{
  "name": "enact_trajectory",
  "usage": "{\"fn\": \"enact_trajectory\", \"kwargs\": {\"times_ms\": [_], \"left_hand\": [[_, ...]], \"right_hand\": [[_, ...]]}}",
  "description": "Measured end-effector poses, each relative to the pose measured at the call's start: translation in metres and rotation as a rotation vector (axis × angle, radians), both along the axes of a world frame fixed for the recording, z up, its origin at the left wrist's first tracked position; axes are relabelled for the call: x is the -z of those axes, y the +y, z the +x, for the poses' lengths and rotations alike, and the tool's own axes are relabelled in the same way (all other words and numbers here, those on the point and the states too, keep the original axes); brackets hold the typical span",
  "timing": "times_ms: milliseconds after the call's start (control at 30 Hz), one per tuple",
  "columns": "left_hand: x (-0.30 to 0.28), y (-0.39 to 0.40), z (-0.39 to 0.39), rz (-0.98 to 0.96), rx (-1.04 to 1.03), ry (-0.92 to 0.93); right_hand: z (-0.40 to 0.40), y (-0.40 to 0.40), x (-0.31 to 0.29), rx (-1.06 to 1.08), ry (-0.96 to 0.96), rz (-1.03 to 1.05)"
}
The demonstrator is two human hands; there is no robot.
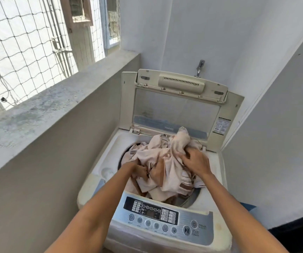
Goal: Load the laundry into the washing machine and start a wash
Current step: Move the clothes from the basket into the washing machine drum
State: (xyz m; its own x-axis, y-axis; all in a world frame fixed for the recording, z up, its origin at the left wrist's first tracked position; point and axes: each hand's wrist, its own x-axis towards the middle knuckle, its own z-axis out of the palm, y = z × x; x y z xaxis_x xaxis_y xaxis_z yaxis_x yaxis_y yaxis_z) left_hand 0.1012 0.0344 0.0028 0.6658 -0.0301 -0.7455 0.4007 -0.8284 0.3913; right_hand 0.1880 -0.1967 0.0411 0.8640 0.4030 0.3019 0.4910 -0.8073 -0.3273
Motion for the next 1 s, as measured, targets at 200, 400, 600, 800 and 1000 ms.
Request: {"fn": "enact_trajectory", "kwargs": {"times_ms": [200,400,600,800,1000], "left_hand": [[-0.030,0.027,0.011,0.149,-0.515,-0.739],[-0.017,0.000,0.031,0.426,-0.308,-0.998],[0.034,-0.041,0.041,0.324,-0.144,-0.494],[0.093,-0.045,0.015,0.376,-0.044,-0.202],[0.125,-0.050,0.039,0.376,-0.078,-0.102]], "right_hand": [[0.018,0.012,-0.020,0.227,-0.236,0.407],[0.033,0.028,-0.002,-0.023,-0.079,0.069],[0.022,0.039,0.057,0.055,0.318,0.000],[-0.019,0.037,0.143,-0.073,0.669,-0.261],[0.004,0.043,0.177,-0.061,0.740,-0.259]]}}
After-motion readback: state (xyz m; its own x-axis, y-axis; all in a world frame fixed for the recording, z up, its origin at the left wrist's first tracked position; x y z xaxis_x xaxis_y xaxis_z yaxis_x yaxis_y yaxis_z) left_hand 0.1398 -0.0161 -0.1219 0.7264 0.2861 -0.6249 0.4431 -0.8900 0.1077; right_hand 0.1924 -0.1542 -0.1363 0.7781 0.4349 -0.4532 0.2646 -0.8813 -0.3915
